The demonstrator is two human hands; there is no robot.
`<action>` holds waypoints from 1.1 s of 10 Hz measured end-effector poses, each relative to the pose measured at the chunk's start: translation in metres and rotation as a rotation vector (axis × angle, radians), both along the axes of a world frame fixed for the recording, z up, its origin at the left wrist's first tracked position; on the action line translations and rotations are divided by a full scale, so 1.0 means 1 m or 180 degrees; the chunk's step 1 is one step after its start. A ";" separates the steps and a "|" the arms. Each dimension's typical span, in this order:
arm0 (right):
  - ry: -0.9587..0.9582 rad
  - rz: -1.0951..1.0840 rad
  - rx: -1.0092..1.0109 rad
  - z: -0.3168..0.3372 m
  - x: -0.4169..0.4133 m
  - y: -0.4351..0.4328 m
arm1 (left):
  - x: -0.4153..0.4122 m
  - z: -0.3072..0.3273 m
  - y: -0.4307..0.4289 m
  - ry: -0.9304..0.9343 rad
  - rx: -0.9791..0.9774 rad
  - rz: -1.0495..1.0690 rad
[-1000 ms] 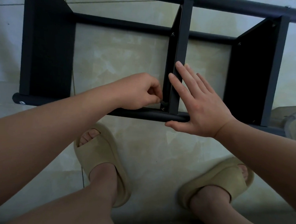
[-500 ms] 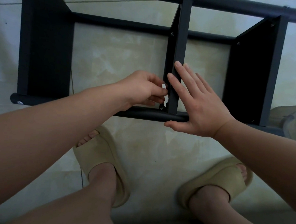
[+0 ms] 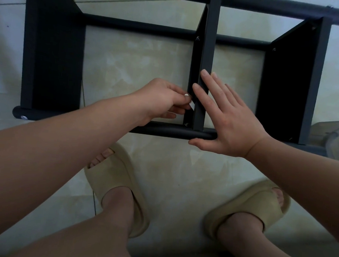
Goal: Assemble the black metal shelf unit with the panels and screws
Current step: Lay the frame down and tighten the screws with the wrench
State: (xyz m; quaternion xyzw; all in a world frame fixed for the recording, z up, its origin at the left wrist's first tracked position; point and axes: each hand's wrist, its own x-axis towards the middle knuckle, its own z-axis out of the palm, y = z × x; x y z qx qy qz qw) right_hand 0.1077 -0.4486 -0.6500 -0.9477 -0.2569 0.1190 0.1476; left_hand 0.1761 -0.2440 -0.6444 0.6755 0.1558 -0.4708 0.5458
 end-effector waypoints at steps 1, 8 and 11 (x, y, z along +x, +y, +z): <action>0.0008 -0.0002 0.0012 0.000 0.000 0.000 | 0.001 0.001 0.001 0.0007 0.0001 0.0004; -0.0004 0.0013 0.0000 0.000 0.000 -0.001 | 0.001 0.001 0.003 0.0138 -0.0019 -0.0183; 0.0036 0.0012 -0.0017 0.002 0.000 0.000 | 0.001 0.002 0.000 0.0203 0.0000 -0.0267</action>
